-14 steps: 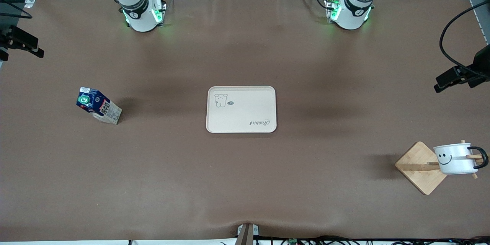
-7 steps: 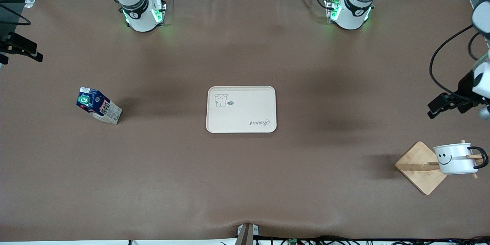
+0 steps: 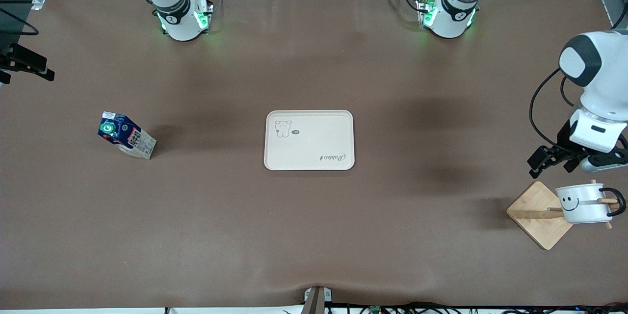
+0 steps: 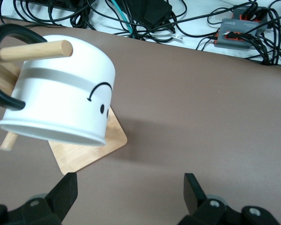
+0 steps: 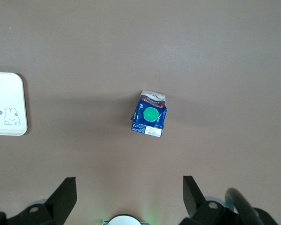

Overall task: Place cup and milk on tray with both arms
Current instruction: 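Reach the left gripper down to the white mug on the stand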

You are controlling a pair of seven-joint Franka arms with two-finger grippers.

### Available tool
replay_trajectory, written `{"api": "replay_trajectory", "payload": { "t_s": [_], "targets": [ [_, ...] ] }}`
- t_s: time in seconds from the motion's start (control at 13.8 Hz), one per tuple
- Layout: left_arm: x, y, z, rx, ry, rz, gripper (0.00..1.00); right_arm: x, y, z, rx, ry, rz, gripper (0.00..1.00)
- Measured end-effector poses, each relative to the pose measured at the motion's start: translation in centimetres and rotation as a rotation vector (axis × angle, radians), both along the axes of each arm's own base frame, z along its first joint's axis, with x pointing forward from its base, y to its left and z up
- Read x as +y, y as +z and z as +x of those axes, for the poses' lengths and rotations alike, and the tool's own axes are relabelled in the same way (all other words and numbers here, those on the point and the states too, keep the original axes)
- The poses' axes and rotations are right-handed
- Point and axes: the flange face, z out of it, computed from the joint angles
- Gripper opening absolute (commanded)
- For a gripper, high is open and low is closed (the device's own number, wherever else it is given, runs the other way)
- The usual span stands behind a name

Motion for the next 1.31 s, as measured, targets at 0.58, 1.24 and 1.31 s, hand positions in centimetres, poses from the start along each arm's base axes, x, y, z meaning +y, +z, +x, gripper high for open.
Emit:
{"api": "replay_trajectory", "payload": {
  "t_s": [0.58,1.24,1.31],
  "targets": [
    [4.0,-2.5,1.3,-0.024,-0.037,0.119,0.87,-0.3,-0.6,0.4,0.007,-0.005,0.001,1.0],
    [3.4,-2.0,3.8,-0.058,-0.05,0.117,0.5,-0.7,-2.3,1.4,0.031,-0.009,0.002,1.0],
    [3.3,-1.9,3.9,-0.06,-0.051,0.117,0.52,-0.7,-2.6,1.5,0.036,-0.009,0.002,1.0]
  ]
}}
